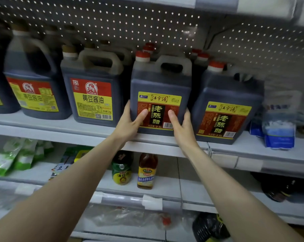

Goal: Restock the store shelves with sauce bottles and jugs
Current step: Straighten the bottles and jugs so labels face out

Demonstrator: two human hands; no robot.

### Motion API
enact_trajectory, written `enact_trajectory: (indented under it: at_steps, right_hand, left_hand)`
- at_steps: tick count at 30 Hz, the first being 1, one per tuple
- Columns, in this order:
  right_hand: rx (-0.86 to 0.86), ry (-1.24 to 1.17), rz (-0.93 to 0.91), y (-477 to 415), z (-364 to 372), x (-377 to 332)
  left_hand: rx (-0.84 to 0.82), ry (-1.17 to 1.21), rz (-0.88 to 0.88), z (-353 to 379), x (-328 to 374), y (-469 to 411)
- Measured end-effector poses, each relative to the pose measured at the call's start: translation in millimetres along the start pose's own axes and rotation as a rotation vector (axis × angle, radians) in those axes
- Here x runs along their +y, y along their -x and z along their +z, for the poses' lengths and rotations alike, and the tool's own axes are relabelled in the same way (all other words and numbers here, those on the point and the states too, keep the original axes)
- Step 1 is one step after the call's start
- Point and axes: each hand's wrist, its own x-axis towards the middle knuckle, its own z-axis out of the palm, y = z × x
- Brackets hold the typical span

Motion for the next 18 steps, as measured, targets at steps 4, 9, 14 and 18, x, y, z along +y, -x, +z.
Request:
enact_trajectory:
  at_steps: [4, 9, 14, 18]
  right_hand:
    - [-0.01, 0.006, -0.001, -7.2, -0.3, 4.2]
    - [0.012, -0.001, 0.013, -13.1, 2.9, 10.7]
    - [0.043, 0.012, 0.01, -11.9, 6.6, 13.1]
    - [0.067, 0.022, 0.006, -11.8, 10.7, 14.2]
  left_hand:
    - [-0.015, -0.016, 0.0, -2.6, -4.9, -6.2]
    - [-0.049, -0.025, 0.005, -5.5, -8.2, -10.0]
    - [-0.062, -0.016, 0.017, -6.1, -9.6, -11.3]
    - [-0.068, -0.006, 0.025, -7.0, -11.3, -14.0]
